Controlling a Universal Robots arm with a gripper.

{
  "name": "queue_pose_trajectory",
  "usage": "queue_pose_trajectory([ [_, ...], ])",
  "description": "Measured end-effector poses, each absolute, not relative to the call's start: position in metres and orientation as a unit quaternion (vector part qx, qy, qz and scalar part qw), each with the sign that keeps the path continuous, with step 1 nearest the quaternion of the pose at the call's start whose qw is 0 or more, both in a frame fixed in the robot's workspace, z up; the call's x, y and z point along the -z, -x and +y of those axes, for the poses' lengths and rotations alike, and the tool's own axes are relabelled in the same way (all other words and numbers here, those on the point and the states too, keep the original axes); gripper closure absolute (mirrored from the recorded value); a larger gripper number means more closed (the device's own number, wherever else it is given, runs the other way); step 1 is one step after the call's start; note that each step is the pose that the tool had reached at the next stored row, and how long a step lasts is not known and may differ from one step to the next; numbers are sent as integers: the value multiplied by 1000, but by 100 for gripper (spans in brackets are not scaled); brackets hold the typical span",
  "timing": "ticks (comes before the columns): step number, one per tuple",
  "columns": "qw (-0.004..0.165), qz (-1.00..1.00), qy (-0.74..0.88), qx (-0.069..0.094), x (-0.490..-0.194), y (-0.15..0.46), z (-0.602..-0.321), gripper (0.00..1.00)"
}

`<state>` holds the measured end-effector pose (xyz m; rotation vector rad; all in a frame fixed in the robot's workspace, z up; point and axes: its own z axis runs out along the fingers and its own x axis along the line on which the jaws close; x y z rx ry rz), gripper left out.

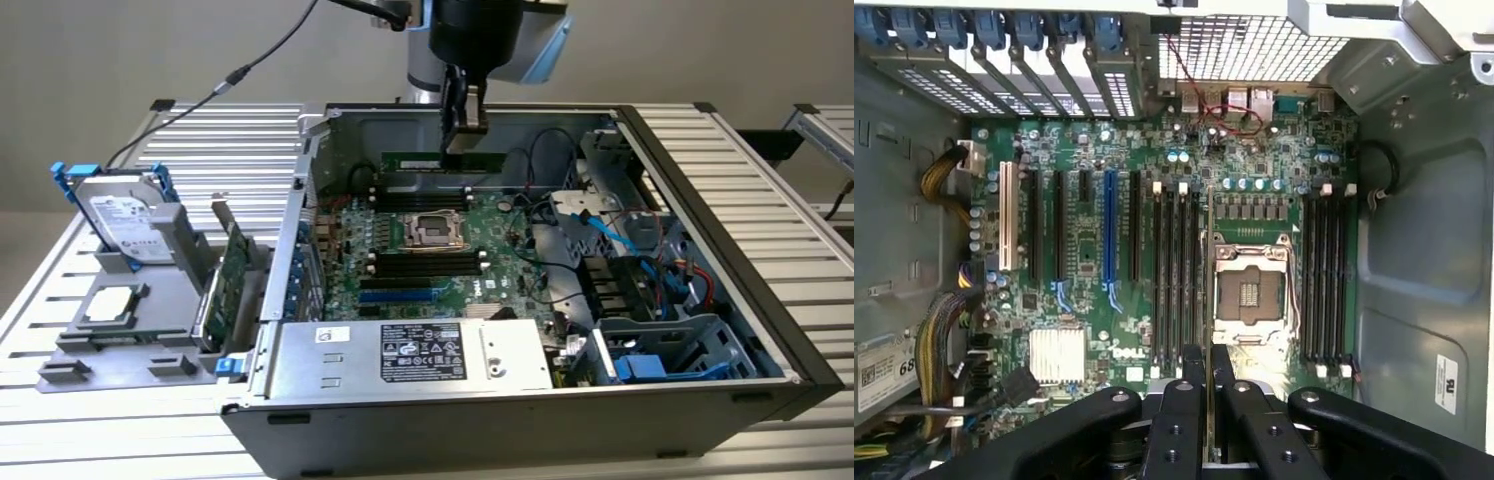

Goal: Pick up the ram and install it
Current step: 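Insert the ram into the slot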

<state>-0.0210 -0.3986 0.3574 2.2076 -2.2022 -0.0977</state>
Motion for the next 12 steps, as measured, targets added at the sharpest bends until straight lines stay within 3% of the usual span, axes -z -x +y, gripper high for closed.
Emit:
queue_pose_trajectory([
  [12,19,-707,-707,23,-344,23,-406,86],
])
